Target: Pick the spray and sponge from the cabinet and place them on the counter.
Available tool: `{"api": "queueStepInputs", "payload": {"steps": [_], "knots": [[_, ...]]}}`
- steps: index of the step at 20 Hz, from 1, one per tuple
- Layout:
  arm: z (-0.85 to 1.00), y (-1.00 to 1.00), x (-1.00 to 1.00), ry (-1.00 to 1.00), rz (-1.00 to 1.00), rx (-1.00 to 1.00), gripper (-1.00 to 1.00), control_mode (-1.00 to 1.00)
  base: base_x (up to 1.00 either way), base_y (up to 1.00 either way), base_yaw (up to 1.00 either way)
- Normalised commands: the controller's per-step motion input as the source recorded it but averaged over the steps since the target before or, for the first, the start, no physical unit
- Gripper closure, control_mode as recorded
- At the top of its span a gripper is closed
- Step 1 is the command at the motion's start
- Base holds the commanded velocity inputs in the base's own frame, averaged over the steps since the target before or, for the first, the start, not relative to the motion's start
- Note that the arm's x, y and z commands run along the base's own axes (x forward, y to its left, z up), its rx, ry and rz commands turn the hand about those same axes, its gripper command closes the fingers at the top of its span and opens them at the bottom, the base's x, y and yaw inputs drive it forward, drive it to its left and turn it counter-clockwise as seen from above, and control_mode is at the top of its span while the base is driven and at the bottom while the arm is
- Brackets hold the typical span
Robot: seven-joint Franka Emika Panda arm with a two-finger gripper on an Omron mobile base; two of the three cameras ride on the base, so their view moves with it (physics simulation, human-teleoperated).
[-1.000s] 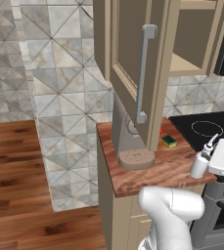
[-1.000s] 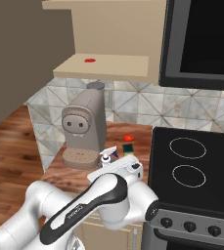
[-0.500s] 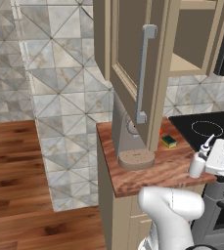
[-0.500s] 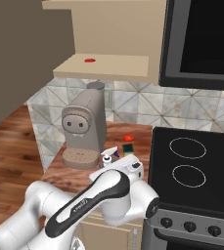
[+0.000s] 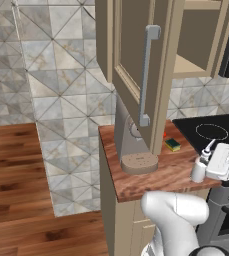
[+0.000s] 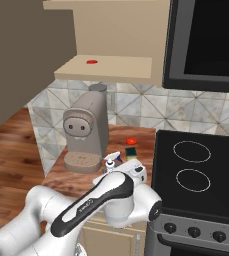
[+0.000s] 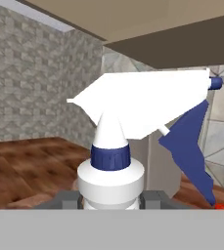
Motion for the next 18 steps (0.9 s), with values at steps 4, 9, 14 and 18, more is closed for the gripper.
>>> {"api": "queueStepInputs", "payload": {"steps": [4,9,14,18], "knots": [[-0.12,0.00,0.15,0.00,0.00,0.00,1.00,-1.00,0.00,0.00,0.00],[-0.13,-0.01,0.17,0.00,0.00,0.00,1.00,-1.00,0.00,0.00,0.00],[-0.14,-0.02,0.16,0.00,0.00,0.00,1.00,-1.00,0.00,0.00,0.00],[-0.15,-0.03,0.16,0.00,0.00,0.00,1.00,-1.00,0.00,0.00,0.00]]}}
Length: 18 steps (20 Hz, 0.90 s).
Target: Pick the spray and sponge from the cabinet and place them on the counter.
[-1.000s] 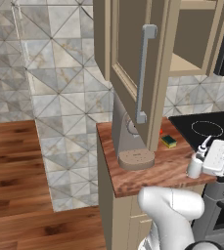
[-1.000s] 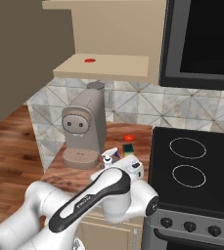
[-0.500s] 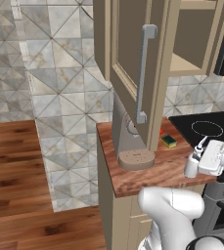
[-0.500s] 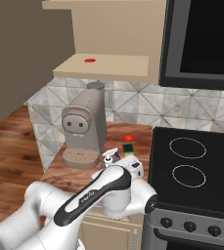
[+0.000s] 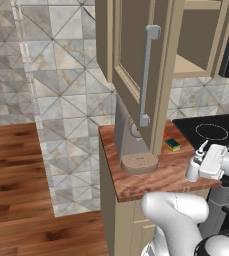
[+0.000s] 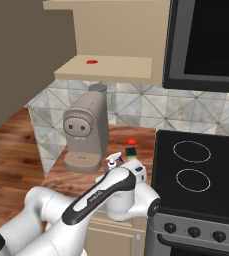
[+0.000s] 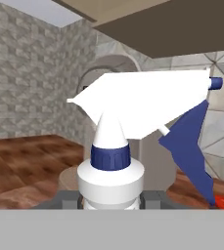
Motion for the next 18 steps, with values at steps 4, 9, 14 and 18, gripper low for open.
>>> {"api": "queueStepInputs", "payload": {"steps": [4,9,14,18], "knots": [[-0.15,-0.04,0.16,0.01,0.00,0.00,1.00,-1.00,0.00,0.00,0.00],[-0.14,-0.03,0.13,0.01,0.00,0.00,1.00,-1.00,0.00,0.00,0.00],[-0.13,-0.04,0.12,0.01,0.00,0.00,1.00,-1.00,0.00,0.00,0.00],[-0.13,-0.07,0.12,0.01,0.00,0.00,1.00,-1.00,0.00,0.00,0.00]]}}
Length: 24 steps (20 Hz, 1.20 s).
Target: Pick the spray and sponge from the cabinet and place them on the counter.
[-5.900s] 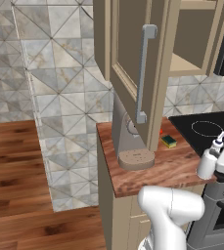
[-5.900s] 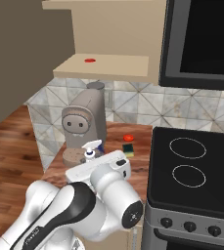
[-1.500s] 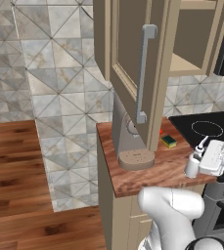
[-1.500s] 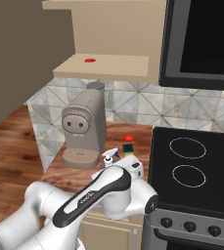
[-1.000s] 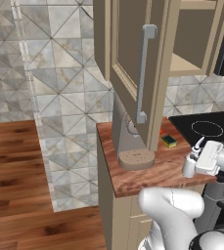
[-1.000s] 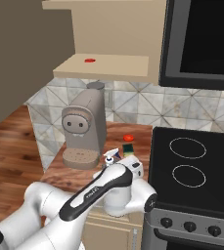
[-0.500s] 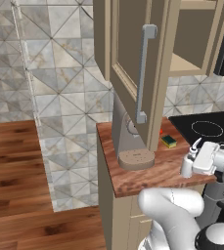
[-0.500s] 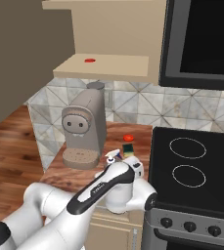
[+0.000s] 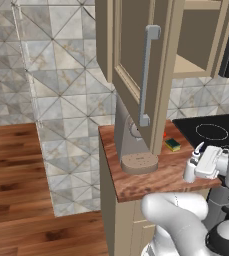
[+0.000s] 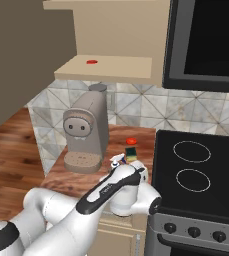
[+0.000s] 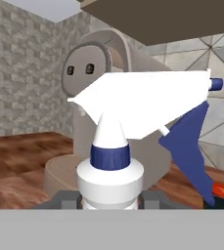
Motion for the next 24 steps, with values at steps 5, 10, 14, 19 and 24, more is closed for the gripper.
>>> {"api": "queueStepInputs", "payload": {"steps": [5,10,14,19,24], "knots": [[-0.14,-0.06,0.12,0.00,0.00,0.00,1.00,-1.00,0.00,0.00,0.00],[-0.14,-0.05,0.11,0.00,0.00,0.00,1.00,-1.00,0.00,0.00,0.00],[-0.15,-0.01,0.07,0.00,0.00,0.00,1.00,-1.00,0.00,0.00,0.00],[-0.15,0.00,0.02,0.00,0.00,0.00,1.00,-1.00,0.00,0.00,0.00],[-0.09,0.00,0.00,0.00,0.00,0.00,1.00,-1.00,0.00,0.00,0.00]]}}
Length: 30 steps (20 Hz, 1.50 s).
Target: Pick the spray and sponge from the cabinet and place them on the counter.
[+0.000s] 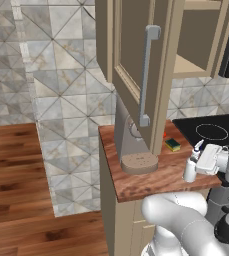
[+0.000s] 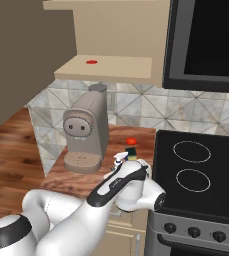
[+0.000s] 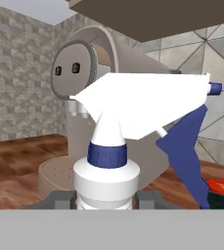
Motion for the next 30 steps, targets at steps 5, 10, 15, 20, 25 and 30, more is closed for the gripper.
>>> {"api": "queueStepInputs", "payload": {"steps": [5,10,15,20,25,30], "knots": [[-0.10,0.00,0.00,0.00,0.00,0.00,1.00,-1.00,0.00,0.00,0.00],[-0.13,0.00,0.00,0.00,0.00,0.00,-1.00,-1.00,0.00,0.00,0.00],[-0.12,0.00,0.00,0.00,0.01,0.00,-1.00,-1.00,0.00,0.00,0.00],[-0.12,0.00,0.00,0.00,0.01,0.00,-1.00,-1.00,0.00,0.00,0.00],[-0.11,0.00,0.00,0.00,0.00,0.00,-1.00,-1.00,0.00,0.00,0.00],[-0.10,-0.01,0.00,0.00,0.00,0.00,-1.00,-1.00,0.00,0.00,0.00]]}}
